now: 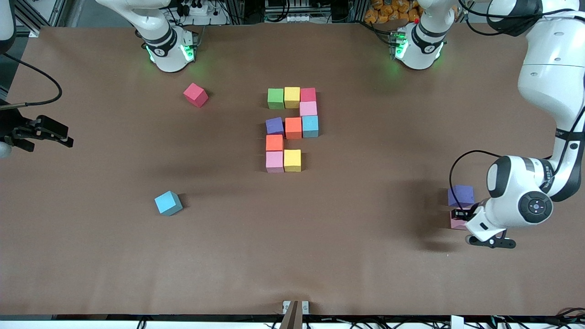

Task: Form number 2 with 11 blocks
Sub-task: 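Close the left gripper on the light pink cube, then lift the light pink cube and carry it to the column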

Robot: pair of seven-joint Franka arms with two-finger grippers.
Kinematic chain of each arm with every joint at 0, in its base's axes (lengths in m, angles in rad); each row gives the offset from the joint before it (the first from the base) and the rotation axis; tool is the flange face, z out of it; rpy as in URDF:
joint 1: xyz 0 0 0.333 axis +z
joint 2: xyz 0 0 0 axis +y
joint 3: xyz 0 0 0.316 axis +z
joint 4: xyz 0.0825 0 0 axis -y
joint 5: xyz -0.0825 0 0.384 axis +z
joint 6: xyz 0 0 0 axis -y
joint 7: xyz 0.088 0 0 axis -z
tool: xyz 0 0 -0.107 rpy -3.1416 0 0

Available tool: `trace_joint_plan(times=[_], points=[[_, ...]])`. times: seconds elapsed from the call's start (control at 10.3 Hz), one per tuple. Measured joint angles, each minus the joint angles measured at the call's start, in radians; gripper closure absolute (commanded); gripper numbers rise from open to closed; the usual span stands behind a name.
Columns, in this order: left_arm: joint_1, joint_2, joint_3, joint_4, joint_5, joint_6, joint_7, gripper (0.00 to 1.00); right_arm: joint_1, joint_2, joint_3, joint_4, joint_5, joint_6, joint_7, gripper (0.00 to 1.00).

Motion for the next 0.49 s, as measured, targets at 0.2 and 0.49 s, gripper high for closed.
trace_joint_plan(times=[0.2,0.49], points=[[-0.009,0.000,-0.019,0.001,0.000,0.000,0.001,0.42,0.000,0.000,0.000,0.000,0.000,0.000,0.000,0.00],[-0.049,-0.001,-0.035,0.003,0.000,0.000,0.013,0.43,0.000,0.000,0.000,0.000,0.000,0.000,0.000,0.00]])
